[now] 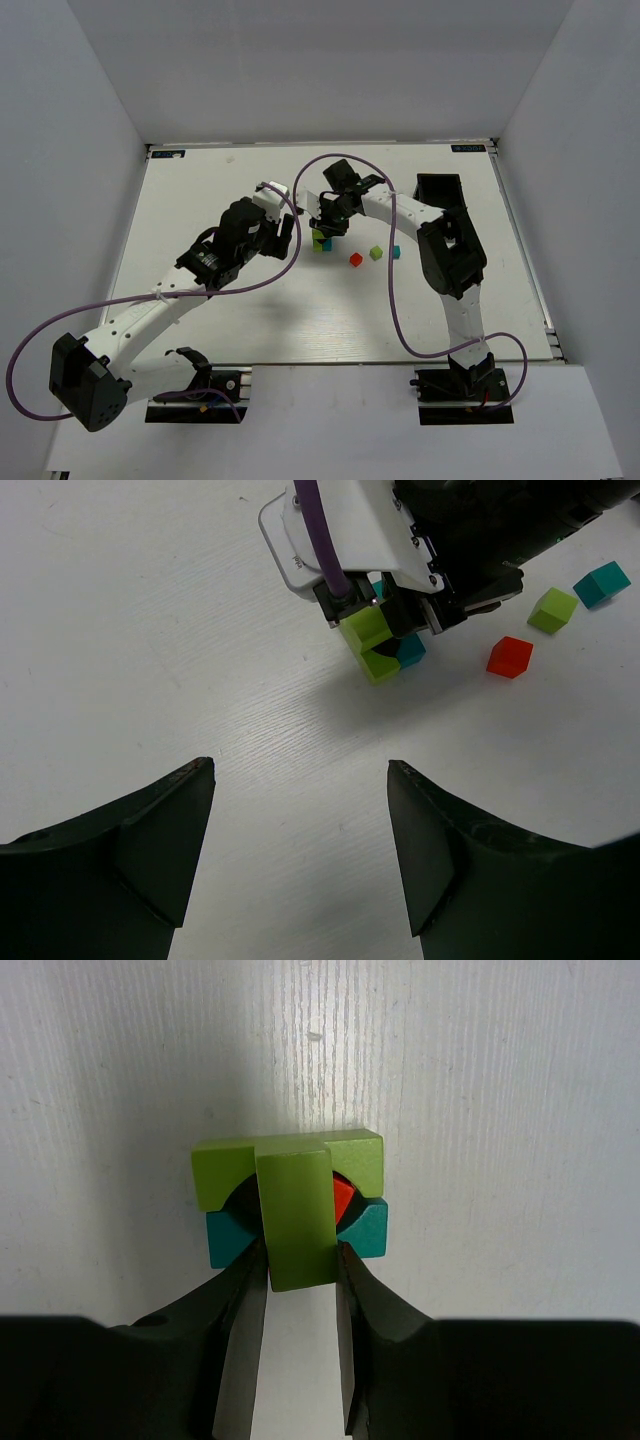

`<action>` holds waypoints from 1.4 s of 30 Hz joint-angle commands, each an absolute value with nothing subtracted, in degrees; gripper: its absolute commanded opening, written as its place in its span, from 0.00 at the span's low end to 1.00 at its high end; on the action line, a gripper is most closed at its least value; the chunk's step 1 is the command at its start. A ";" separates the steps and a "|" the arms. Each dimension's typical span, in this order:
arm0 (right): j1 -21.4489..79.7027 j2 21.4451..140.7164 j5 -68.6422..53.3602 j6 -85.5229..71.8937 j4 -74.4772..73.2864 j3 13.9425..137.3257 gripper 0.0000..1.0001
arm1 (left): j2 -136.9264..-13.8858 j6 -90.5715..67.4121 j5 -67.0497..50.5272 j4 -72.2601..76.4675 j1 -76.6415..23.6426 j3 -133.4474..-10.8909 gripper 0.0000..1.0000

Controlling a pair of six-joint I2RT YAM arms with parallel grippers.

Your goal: Build the wood block tower

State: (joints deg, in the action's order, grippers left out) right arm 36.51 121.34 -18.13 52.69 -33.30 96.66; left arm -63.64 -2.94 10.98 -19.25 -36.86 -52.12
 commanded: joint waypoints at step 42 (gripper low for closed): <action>36.83 117.69 -19.51 50.54 -29.27 94.57 0.90 | -62.14 -2.64 10.37 -18.81 -36.65 -51.42 0.80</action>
State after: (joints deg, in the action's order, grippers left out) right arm 36.51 121.08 -18.17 51.35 -31.31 94.96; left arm -63.64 -2.92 10.96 -19.25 -36.86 -51.99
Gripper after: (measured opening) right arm 0.902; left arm 0.798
